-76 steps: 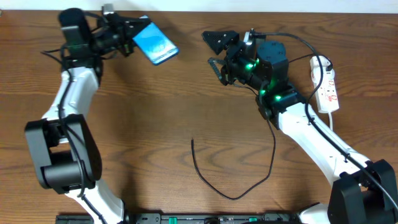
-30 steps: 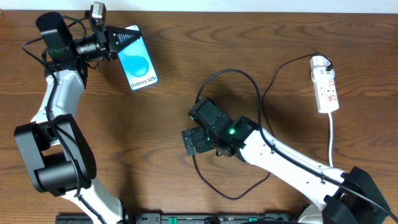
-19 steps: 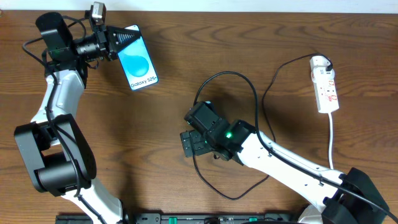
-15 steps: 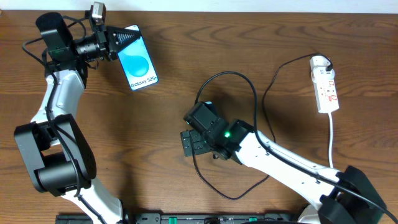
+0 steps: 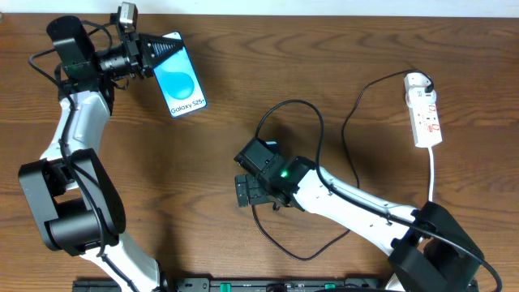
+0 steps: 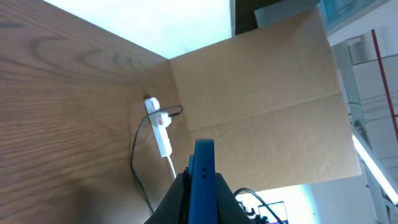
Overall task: Plug charger to phone and switch on socket
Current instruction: 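Lower the right gripper toward the black cable's connector end, then close the right gripper on the black cable's connector tip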
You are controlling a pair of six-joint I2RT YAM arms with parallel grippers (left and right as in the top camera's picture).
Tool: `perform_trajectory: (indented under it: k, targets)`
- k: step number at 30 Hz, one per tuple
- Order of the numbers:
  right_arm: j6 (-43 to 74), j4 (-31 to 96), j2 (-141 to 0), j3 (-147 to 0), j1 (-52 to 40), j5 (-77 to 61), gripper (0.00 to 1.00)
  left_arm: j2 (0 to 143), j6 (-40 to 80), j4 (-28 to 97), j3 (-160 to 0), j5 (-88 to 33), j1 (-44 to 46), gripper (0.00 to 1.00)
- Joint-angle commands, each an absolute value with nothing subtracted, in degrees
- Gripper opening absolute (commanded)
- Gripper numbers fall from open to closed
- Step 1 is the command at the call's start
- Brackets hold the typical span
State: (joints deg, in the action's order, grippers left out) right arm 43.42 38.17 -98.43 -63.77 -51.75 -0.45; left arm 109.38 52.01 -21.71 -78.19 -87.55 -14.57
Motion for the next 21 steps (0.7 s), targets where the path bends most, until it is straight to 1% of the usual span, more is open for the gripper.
perform_trajectory:
  k: [1, 11, 21]
  targets:
    - [45.4, 38.4, -98.6, -64.5, -52.9, -0.6, 0.99, 107.7, 51.0, -22.2, -77.8, -86.9, -14.8, 0.07]
    - [47.0, 40.4, -99.4, -65.9, -53.7, 1.0, 0.99, 107.7, 51.0, -22.2, -77.8, -86.9, -14.8, 0.07]
    - [46.7, 52.1, -110.4, -79.1, -53.8, 3.7, 0.98, 107.7, 51.0, -22.2, -77.8, -86.8, -14.8, 0.07]
